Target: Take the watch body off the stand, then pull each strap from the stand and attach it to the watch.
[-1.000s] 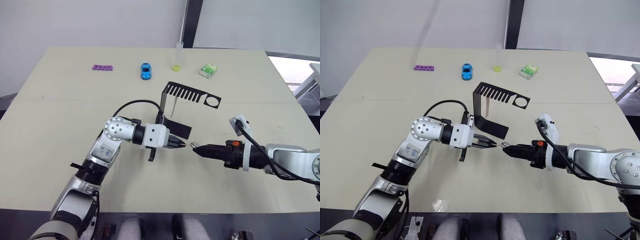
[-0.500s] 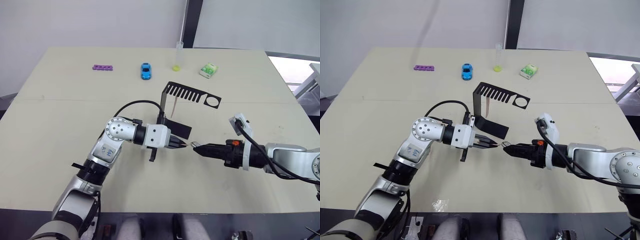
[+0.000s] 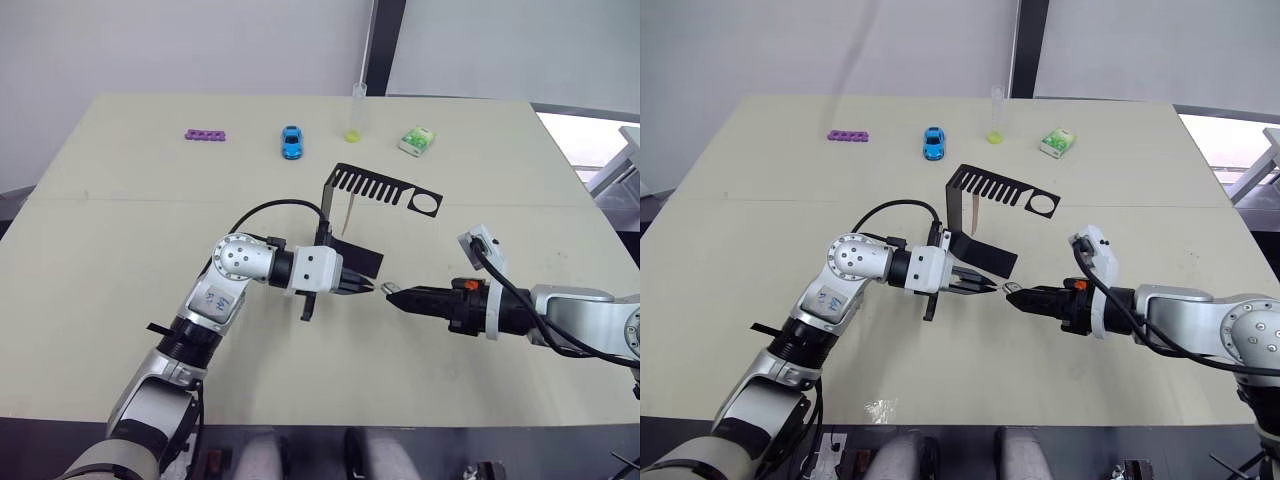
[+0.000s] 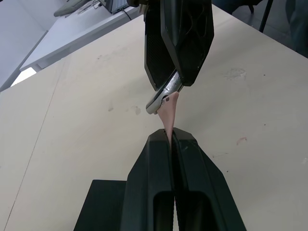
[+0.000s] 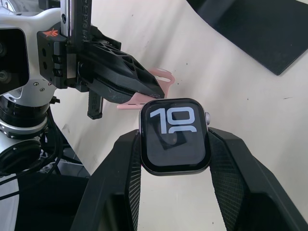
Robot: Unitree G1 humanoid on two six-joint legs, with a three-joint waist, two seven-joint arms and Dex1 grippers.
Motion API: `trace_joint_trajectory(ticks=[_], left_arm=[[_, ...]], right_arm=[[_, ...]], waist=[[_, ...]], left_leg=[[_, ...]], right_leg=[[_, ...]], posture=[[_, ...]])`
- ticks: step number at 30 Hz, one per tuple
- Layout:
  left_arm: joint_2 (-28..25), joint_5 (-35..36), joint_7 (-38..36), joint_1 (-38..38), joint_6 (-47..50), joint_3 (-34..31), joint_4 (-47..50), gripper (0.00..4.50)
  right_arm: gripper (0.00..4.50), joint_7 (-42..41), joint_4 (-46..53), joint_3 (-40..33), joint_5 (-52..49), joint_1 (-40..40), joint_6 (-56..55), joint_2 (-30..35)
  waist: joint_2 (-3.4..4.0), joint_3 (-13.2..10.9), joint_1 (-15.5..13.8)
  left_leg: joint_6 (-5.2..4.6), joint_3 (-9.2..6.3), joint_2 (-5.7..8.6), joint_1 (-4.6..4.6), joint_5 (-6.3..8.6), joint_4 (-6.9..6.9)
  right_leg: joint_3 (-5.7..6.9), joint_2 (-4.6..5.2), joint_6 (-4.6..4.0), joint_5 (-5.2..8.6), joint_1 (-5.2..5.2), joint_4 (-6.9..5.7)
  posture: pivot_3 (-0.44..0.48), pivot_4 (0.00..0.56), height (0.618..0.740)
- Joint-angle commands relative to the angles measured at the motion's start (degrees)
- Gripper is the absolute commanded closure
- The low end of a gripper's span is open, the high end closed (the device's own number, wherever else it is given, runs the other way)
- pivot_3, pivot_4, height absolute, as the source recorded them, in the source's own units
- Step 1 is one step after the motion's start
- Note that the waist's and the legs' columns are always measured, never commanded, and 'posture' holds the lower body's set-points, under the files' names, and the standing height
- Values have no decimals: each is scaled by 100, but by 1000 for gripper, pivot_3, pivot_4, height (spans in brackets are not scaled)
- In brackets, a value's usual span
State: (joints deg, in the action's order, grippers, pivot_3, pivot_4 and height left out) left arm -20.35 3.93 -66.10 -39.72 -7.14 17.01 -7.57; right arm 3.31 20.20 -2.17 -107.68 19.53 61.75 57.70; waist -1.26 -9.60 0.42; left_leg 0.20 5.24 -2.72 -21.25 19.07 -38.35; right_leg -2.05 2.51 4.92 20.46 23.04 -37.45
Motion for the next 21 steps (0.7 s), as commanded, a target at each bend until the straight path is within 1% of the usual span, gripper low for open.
trace_joint_trajectory(ticks=[1, 21], left_arm=[[191, 49, 123, -177, -76, 97, 171, 4500], [286, 31, 145, -308, 19, 128, 143, 4500]], right_arm=[[2978, -182, 309, 72, -170, 120, 37, -2], [2978, -205, 291, 149, -176, 276, 88, 1]], waist=[[0, 0, 0], [0, 0, -2]], left_leg=[[0, 0, 0, 0, 0, 0], [0, 0, 0, 0, 0, 0]], right_leg=[[0, 0, 0, 0, 0, 0], [0, 0, 0, 0, 0, 0]], posture=[[0, 150, 740], [0, 150, 740]])
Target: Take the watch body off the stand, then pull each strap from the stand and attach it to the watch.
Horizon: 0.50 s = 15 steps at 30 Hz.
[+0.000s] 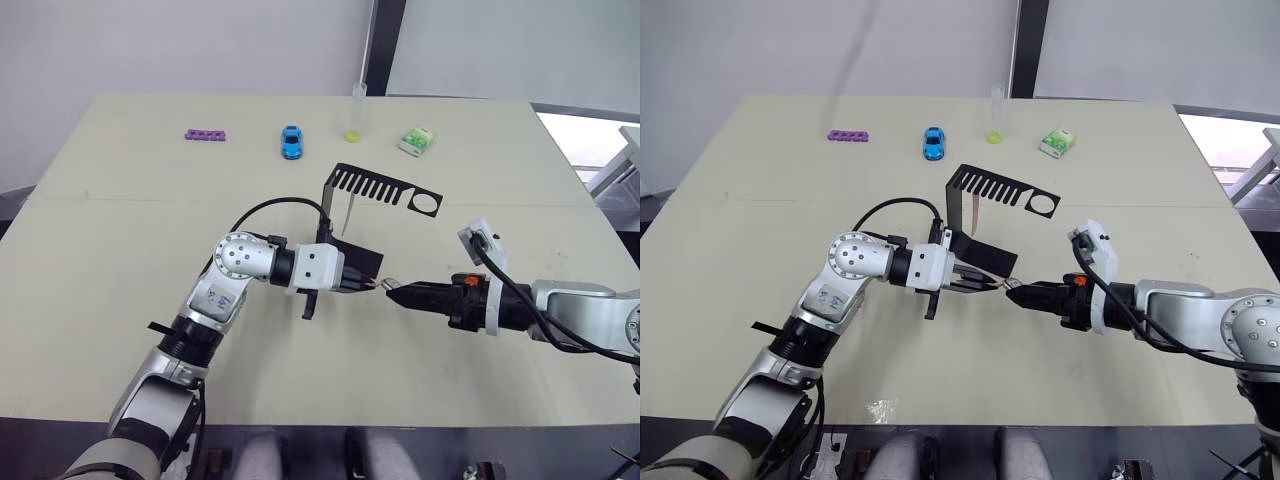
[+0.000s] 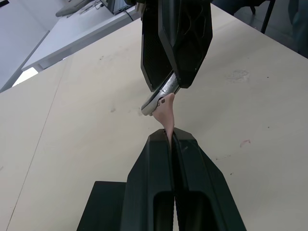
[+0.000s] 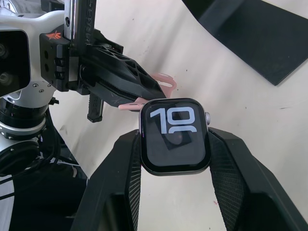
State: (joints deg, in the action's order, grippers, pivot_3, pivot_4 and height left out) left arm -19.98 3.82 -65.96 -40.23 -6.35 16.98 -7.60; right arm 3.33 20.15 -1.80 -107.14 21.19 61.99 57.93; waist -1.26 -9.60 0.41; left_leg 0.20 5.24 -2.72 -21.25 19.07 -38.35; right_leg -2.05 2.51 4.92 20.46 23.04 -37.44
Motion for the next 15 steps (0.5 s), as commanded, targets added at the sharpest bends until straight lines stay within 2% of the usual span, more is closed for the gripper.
trace_joint_trajectory(ticks=[1, 15], left_arm=[[258, 40, 134, -269, -59, 130, 139, 4500], [325, -29, 161, -255, -24, 128, 166, 4500]], right_arm=[[2978, -208, 299, 112, -231, 107, 66, -21], [2978, -178, 371, 142, -236, 65, 59, -56]], waist=[[0, 0, -1], [0, 0, 0]], left_leg=[[0, 0, 0, 0, 0, 0], [0, 0, 0, 0, 0, 0]], right_leg=[[0, 0, 0, 0, 0, 0], [0, 0, 0, 0, 0, 0]], posture=[[0, 150, 740], [0, 150, 740]])
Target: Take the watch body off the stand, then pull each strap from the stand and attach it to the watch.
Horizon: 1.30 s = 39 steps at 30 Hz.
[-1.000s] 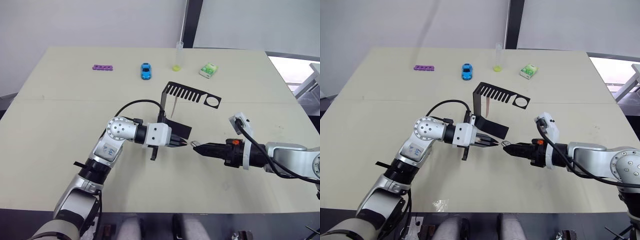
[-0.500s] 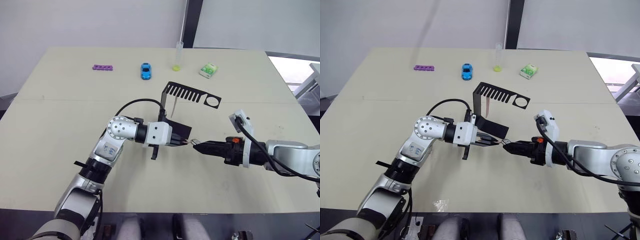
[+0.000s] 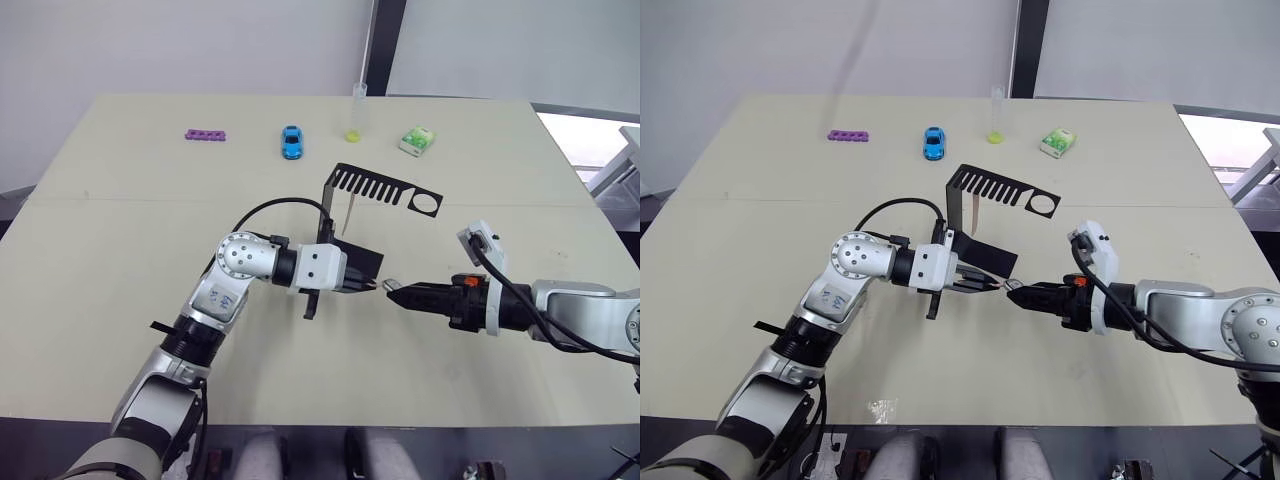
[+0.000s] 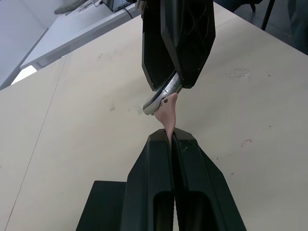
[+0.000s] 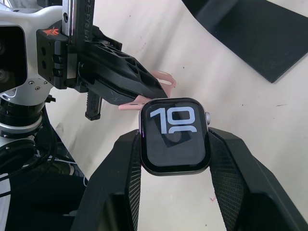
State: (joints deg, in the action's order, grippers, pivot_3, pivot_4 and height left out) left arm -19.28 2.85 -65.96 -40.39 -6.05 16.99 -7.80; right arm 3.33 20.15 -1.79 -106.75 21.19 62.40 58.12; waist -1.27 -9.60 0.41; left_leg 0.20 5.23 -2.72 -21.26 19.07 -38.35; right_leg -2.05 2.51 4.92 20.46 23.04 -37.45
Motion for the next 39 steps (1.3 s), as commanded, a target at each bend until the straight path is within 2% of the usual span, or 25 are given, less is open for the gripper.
trace_joint_trajectory(ticks=[1, 29, 39], left_arm=[[258, 61, 167, -237, -55, 128, 186, 4500], [282, -39, 229, -304, -115, 108, 32, 4500], [296, 11, 202, -236, -17, 137, 160, 4500]], right_arm=[[2978, -180, 380, 139, -279, 57, 17, -73], [2978, -242, 397, 137, -345, 102, 34, -15], [2978, -98, 247, 116, -62, 119, -82, -96]], waist=[[0, 0, 0], [0, 0, -2], [0, 0, -1]], left_leg=[[0, 0, 0, 0, 0, 0], [0, 0, 0, 0, 0, 0], [0, 0, 0, 0, 0, 0]], right_leg=[[0, 0, 0, 0, 0, 0], [0, 0, 0, 0, 0, 0], [0, 0, 0, 0, 0, 0]], posture=[[0, 150, 740], [0, 150, 740], [0, 150, 740]])
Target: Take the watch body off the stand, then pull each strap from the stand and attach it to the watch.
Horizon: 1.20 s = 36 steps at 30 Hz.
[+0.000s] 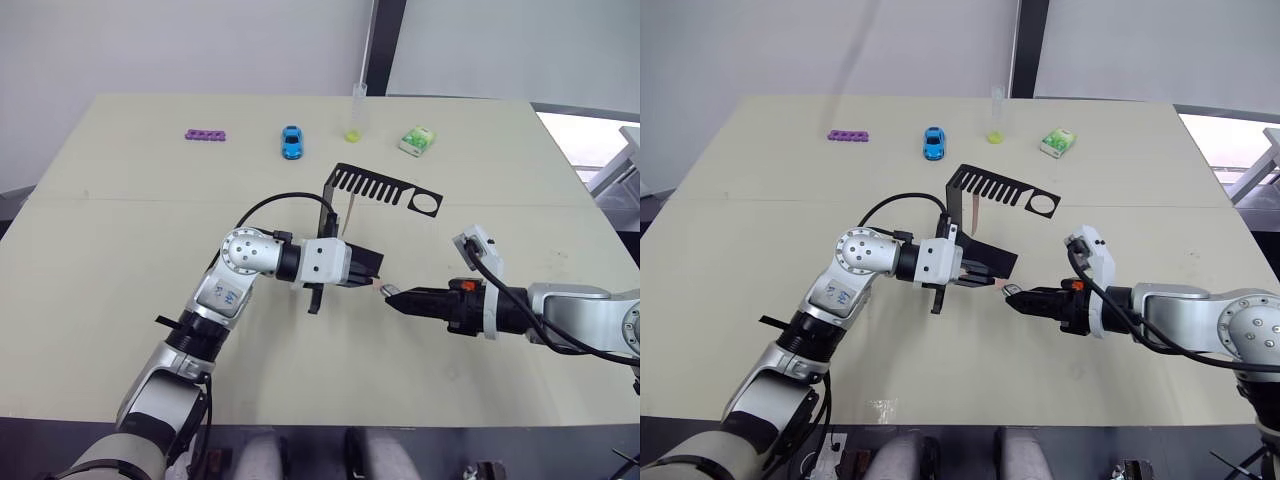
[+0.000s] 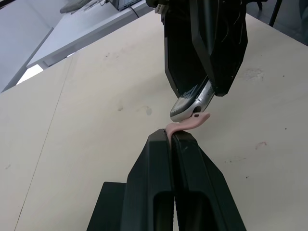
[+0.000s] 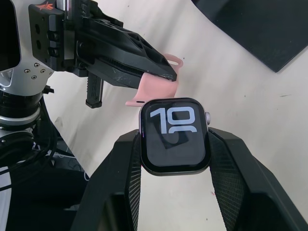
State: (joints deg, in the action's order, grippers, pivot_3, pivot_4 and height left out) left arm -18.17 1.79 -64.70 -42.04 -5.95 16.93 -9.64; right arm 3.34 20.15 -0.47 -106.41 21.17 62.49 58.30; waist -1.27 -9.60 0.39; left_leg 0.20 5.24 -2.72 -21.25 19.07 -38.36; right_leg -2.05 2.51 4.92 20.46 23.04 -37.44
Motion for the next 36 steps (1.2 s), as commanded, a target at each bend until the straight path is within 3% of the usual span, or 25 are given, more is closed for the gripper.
trace_joint_trajectory(ticks=[1, 36], left_arm=[[164, 112, 69, -50, -38, 144, 339, 4500], [132, 108, 81, -59, 62, 177, 392, 4500]], right_arm=[[2978, -90, 223, -40, -135, 129, -108, -118], [2978, -264, 47, -132, 137, 333, 6, -82]], waist=[[0, 0, 0], [0, 0, 1]], left_leg=[[0, 0, 0, 0, 0, 0], [0, 0, 0, 0, 0, 0]], right_leg=[[0, 0, 0, 0, 0, 0], [0, 0, 0, 0, 0, 0]], posture=[[0, 150, 740], [0, 150, 740]])
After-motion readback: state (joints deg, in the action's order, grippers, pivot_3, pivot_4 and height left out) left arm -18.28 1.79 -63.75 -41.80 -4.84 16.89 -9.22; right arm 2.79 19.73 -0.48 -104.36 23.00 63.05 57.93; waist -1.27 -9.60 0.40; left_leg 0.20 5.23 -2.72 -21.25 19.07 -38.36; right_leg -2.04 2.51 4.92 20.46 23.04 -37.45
